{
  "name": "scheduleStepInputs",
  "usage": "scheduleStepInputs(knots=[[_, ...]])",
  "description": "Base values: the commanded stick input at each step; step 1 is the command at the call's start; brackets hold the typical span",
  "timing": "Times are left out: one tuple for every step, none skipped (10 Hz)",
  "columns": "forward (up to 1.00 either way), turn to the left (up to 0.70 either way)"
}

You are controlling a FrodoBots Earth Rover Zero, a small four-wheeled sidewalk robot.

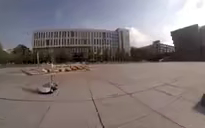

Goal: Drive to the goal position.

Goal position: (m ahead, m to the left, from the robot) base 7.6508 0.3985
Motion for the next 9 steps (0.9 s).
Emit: scheduleStepInputs(knots=[[1.0,0.04],[1.0,0.04],[1.0,0.04],[1.0,0.04],[1.0,0.04],[1.0,0.04],[1.0,0.04],[1.0,0.04],[1.0,0.04]])
